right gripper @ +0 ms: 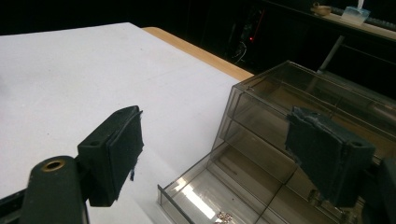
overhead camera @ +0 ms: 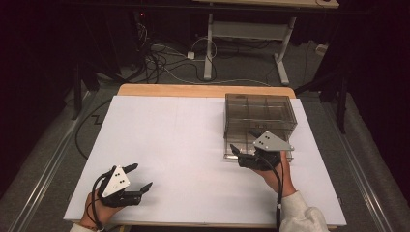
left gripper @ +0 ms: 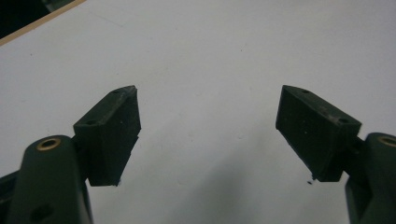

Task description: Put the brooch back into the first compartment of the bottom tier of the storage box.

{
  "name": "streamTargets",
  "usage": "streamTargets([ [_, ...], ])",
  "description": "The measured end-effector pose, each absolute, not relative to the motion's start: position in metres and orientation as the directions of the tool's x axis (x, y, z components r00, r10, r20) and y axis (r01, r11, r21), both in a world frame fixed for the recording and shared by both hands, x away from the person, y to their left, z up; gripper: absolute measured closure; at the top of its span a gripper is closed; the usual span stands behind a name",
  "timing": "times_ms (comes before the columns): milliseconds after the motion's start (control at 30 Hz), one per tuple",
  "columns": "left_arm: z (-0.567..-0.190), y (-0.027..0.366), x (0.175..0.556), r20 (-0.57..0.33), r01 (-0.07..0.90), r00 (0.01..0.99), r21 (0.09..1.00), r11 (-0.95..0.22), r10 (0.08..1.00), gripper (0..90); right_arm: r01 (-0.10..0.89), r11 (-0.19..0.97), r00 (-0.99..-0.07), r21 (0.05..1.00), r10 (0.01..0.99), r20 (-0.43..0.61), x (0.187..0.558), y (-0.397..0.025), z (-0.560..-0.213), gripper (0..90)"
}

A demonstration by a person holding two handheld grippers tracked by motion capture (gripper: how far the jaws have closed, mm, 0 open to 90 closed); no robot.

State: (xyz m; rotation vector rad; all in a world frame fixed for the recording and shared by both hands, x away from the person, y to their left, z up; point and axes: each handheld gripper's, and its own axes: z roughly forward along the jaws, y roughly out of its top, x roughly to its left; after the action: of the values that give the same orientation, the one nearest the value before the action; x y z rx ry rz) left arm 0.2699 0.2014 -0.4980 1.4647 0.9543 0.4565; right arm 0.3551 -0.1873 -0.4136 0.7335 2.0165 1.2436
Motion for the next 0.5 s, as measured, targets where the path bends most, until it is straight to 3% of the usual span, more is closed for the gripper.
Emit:
streamTargets([
  [500,-0.4984,0.2008,0.2696,-0.257,0.285,0.581,0.953,0.103,0.772,21.3,0.103,0.407,-0.633,0.908,0.731,-0.255,0.3446,-0.1903,-0.4103,18.9],
])
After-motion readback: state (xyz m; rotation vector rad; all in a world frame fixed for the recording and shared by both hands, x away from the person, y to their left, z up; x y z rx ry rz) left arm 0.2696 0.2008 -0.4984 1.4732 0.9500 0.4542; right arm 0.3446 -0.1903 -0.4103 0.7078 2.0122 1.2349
